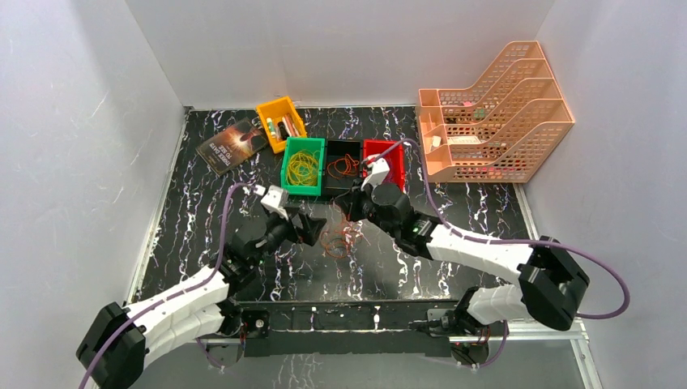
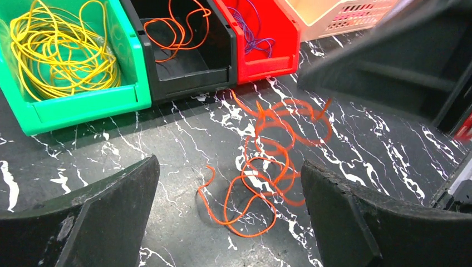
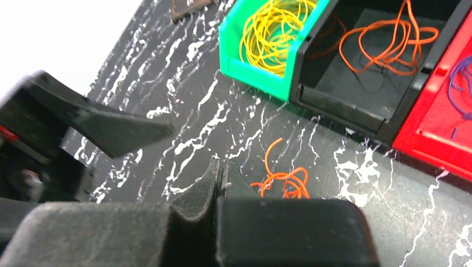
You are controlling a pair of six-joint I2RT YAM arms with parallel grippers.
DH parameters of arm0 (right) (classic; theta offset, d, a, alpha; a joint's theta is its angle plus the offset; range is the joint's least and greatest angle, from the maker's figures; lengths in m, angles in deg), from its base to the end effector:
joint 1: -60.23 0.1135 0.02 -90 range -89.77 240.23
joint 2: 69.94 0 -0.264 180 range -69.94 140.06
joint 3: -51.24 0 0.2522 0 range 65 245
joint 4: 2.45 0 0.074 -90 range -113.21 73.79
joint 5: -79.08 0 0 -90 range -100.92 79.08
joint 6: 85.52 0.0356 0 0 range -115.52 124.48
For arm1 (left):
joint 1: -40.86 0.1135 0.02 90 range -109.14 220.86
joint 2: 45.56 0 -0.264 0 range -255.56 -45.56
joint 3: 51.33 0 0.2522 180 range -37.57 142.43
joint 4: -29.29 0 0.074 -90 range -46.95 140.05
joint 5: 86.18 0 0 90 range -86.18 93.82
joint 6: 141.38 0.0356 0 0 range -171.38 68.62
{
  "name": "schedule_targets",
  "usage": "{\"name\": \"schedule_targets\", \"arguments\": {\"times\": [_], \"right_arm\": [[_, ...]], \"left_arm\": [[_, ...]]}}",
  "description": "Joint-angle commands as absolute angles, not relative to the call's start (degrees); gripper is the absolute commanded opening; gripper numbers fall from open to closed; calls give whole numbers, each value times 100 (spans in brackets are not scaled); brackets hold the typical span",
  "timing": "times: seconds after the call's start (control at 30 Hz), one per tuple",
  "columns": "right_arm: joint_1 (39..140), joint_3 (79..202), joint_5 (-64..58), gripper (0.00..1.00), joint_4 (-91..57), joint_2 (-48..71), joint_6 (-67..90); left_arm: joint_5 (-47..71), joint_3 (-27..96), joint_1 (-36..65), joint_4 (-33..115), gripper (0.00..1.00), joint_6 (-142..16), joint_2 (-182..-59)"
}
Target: Untangle the cables
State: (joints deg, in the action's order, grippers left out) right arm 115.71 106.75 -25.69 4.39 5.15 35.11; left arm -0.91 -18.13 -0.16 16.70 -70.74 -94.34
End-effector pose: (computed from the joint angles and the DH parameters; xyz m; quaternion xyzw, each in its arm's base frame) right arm 0.1749 0.2383 0.2602 -0.0883 0.7738 0.3493 0.5209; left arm 0.1515 -0.1279 0.2386 0.1083 0.7171 -0.3200 0.6096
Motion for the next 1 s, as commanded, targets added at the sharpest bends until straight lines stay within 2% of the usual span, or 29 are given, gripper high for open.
{"name": "schedule_targets", "arguments": {"times": [0.0,0.27,0.67,0.97], "right_arm": [[11488,11178,-2400,0,60,186,3544],[11310,11649,-1918,0,-95,179,3722],[11162,12172,-1493,0,-218,158,3868],[11163,12202,-1147,0,-83,154,3966]], "left_arm": [[99,-2517,-27,-433,98,-7096,-9031],[1050,-2358,-26,-1075,98,-6610,-9184],[1439,-1933,-35,-1963,98,-6514,-10022],[1582,-1412,-34,-2212,82,-6484,-10683]]}}
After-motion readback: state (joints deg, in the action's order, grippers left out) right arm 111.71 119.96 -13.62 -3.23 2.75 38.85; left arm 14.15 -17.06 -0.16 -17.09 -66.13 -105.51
